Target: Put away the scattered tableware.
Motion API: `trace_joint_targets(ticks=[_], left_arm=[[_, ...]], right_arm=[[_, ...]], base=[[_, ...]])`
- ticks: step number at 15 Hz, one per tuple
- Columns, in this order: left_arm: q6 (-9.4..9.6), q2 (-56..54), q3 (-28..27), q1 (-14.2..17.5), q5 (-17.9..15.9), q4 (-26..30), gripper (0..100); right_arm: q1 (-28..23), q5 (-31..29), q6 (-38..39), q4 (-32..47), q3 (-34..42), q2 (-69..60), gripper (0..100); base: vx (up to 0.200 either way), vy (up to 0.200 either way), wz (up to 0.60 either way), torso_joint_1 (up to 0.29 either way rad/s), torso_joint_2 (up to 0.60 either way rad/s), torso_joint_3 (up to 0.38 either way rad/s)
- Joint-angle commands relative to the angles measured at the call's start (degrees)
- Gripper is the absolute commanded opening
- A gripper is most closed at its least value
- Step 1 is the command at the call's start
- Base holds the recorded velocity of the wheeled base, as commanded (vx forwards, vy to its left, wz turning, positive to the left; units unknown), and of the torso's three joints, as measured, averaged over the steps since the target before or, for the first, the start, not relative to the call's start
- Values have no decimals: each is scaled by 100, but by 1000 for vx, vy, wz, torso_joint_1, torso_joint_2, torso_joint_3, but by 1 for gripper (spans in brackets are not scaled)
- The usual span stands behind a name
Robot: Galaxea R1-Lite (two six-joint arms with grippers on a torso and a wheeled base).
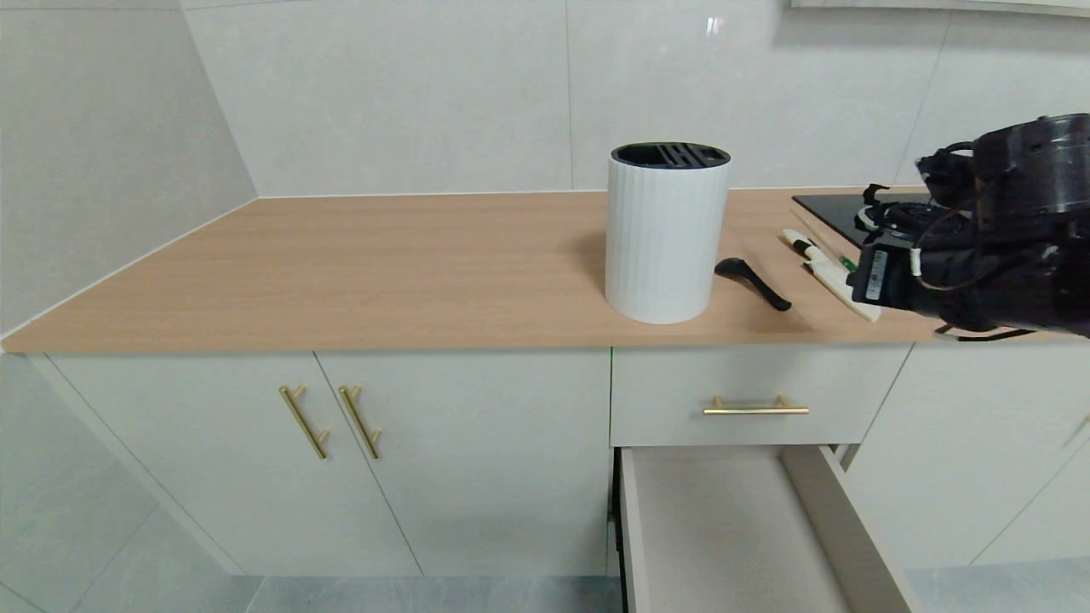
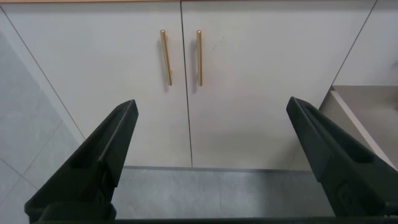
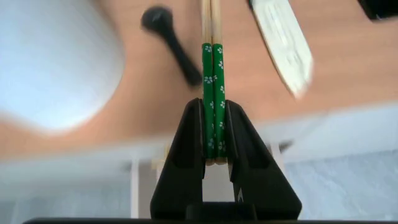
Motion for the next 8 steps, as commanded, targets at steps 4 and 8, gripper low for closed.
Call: trace_joint_targets(ticks=[4,8], left_arm=[[-2,7,0,2,3,-4,100],[-2,7,0,2,3,-4,100]], right_arm=[[13,1950,-15,2661,270,-2237,0],[66,2478,-313,4261,-257,-2404,0]], base=[[0,0,0,0,0,0],[0,0,0,0,0,0]])
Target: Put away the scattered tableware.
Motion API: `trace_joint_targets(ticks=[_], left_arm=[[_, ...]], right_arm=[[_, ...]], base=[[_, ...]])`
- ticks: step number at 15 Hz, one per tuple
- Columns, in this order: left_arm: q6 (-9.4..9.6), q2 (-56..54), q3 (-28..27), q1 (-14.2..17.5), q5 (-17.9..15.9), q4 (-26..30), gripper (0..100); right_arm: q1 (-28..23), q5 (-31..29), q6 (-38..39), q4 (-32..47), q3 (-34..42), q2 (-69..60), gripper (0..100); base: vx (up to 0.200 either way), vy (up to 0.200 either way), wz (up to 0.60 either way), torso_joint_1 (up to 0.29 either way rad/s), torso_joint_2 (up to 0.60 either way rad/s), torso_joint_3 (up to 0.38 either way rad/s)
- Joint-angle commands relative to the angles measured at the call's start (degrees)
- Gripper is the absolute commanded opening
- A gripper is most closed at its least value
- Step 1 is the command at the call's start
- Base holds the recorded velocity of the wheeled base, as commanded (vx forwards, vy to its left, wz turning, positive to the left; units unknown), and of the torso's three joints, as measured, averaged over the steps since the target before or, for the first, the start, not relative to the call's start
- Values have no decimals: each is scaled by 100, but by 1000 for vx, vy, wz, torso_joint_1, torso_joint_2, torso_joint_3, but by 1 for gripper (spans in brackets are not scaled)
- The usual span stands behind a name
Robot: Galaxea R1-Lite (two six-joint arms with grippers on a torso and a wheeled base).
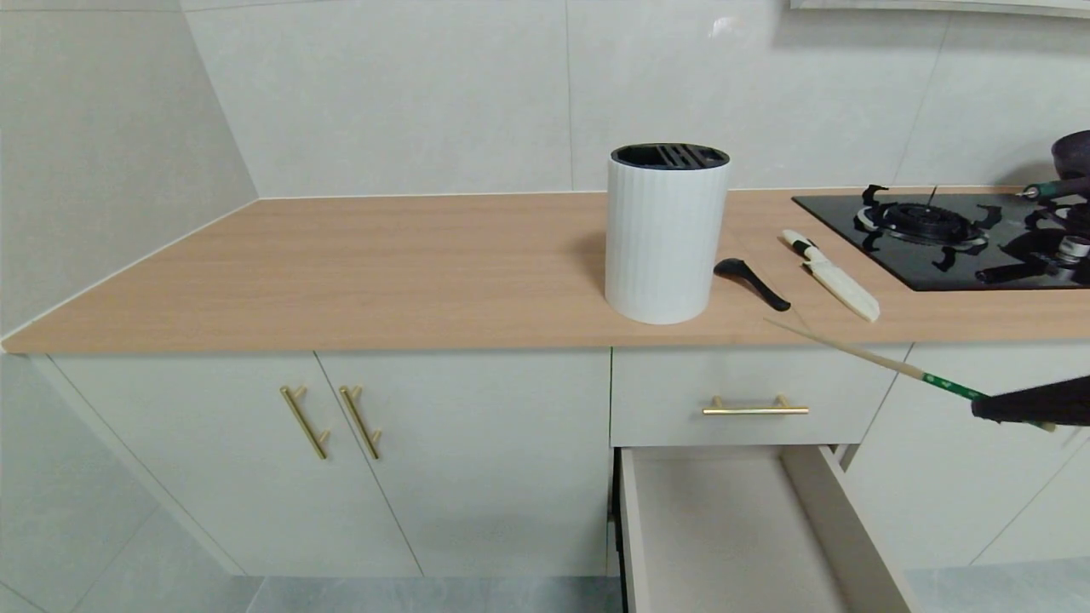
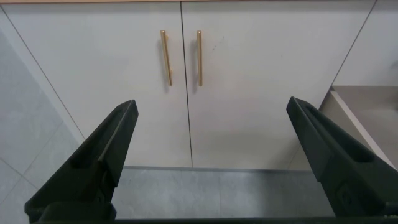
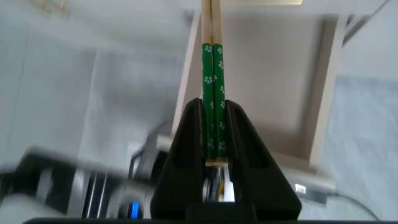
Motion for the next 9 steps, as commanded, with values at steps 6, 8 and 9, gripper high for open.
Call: trace_joint_targets(ticks=[6,8,9], left_arm=[[-2,7,2,2,3,-1,100],[-2,7,2,2,3,-1,100],[-2,7,2,2,3,-1,100]], right_arm=[[835,149,-396,1138,74,1438,0],[871,96,-361,1138,100,2194,0],[871,44,-343,1112,100,2467,0]], base=[[0,0,0,0,0,0],[0,0,0,0,0,0],[0,0,0,0,0,0]])
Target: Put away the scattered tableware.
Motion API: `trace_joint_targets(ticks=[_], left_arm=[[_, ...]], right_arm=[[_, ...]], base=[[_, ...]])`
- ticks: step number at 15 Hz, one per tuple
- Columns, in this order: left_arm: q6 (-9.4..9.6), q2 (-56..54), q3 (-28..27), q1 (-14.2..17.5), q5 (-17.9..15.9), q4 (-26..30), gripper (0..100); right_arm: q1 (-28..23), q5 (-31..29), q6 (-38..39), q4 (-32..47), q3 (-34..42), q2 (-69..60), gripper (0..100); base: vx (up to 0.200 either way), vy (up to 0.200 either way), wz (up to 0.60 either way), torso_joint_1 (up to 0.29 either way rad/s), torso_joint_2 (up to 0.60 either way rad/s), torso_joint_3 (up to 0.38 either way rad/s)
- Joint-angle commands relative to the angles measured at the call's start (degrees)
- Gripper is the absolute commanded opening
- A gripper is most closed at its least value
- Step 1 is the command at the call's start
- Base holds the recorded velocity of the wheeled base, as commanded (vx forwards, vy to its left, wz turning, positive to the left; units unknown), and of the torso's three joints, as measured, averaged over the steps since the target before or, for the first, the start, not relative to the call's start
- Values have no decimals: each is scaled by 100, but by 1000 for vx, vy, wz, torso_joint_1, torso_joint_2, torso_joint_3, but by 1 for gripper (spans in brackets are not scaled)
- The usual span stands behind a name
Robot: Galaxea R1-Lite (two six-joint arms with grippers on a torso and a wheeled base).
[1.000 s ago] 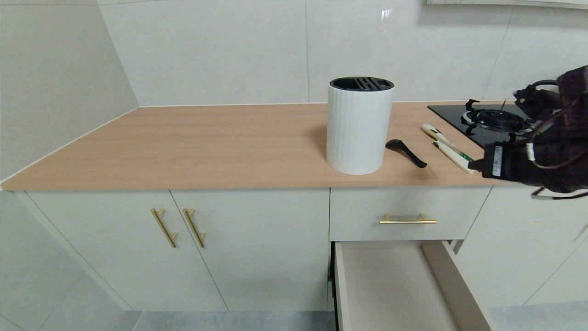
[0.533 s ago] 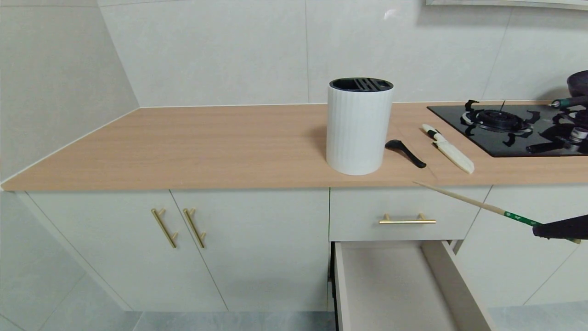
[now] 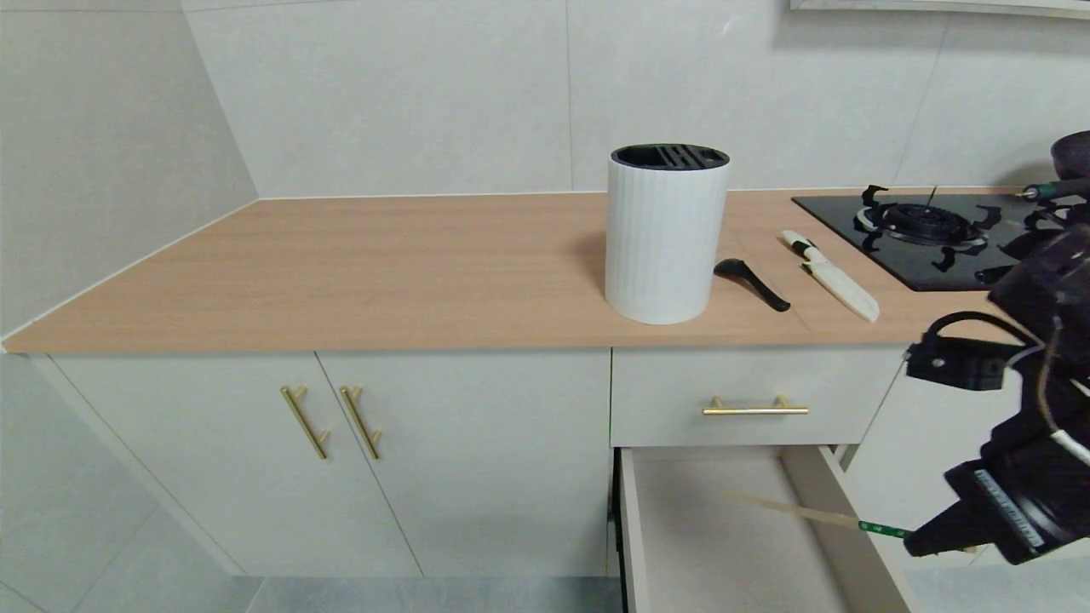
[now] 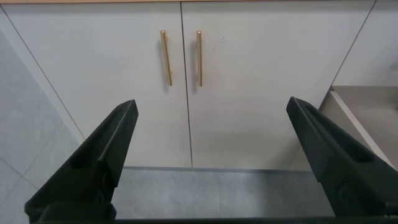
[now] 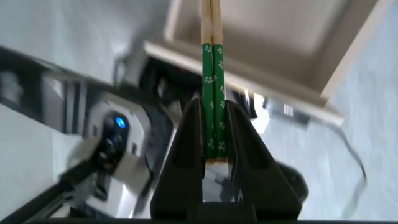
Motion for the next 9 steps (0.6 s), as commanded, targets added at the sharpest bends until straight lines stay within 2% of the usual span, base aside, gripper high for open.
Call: trace_joint_targets(ticks=[1,3,5,7,9], left_arm=[[-4,7,0,2,2,-1,100],[-4,7,0,2,2,-1,100],[-4,7,0,2,2,-1,100],[-4,7,0,2,2,-1,100],[-4,7,0,2,2,-1,100]], right_arm=[[88,-133,39,-97,76,1194,0],[88,-300,153,-378,182,1607,0],[105,-405,487,-1477,577,2029,0],[202,-590,487,-2224,982,2214,0],[272,-783,619,-3551,1412,2486,0]], base=[[0,0,0,0,0,0],[0,0,0,0,0,0],[0,0,0,0,0,0],[0,0,0,0,0,0],[0,0,0,0,0,0]])
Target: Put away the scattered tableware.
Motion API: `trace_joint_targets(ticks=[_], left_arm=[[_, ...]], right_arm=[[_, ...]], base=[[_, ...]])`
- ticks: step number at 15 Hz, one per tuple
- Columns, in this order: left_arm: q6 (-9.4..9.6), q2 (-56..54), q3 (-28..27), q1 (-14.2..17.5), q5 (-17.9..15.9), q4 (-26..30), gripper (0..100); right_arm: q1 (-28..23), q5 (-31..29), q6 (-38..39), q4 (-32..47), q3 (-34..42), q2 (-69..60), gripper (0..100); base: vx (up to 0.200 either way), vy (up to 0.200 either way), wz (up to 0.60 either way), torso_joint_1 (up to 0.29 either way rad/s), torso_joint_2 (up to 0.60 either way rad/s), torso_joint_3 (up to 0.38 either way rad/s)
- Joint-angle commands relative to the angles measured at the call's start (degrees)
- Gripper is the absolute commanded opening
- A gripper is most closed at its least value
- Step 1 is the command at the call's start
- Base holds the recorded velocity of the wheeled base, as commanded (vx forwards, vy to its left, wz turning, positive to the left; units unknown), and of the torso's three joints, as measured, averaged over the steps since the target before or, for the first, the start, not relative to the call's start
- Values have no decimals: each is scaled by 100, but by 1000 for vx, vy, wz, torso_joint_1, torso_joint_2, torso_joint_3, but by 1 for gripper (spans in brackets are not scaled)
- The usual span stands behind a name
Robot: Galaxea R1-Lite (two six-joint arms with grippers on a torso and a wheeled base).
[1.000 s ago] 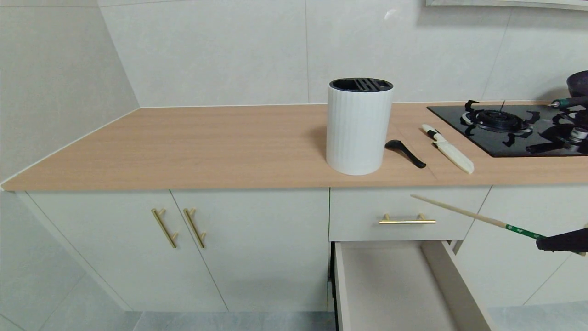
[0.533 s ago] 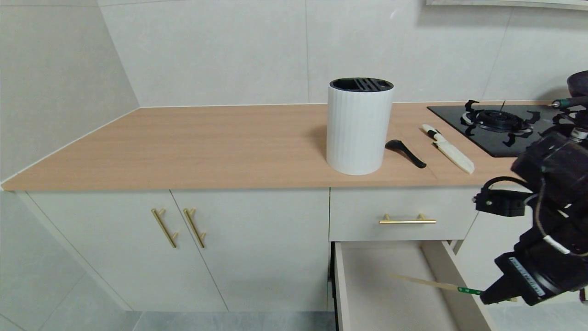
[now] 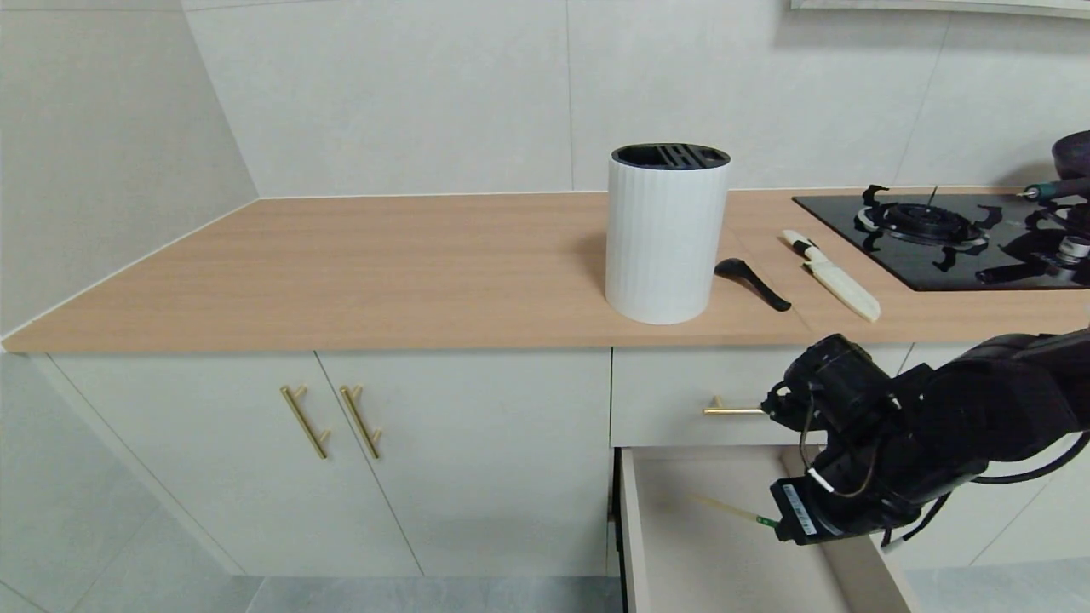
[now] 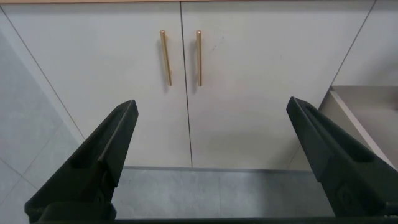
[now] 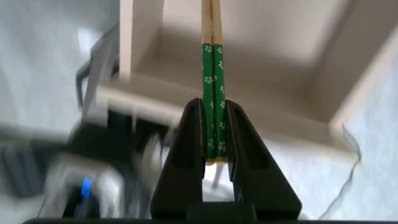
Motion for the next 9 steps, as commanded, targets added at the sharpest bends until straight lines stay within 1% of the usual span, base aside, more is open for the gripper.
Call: trace_joint_targets(ticks=[1,2,3,4,6,9], left_arm=[[-2,7,0,2,2,-1,100],[-2,7,0,2,2,-1,100],[-2,7,0,2,2,-1,100],[-2,7,0,2,2,-1,100],[-2,7,0,2,2,-1,100],[-2,7,0,2,2,-1,100]], right_arm=[[58,-64,133,-783,480,425,0],[58,-100,151,-1170,620,478,0],[49,-152,151,-1319,682,487,0],[49,-258,256,-1627,743,548,0],[49,-267,450,-1723,717,610,0],[58,-267,476,-1732,717,636,0]], base=[[0,0,0,0,0,0],[0,0,0,0,0,0],[0,0,0,0,0,0],[0,0,0,0,0,0],[0,0,0,0,0,0],[0,0,0,0,0,0]])
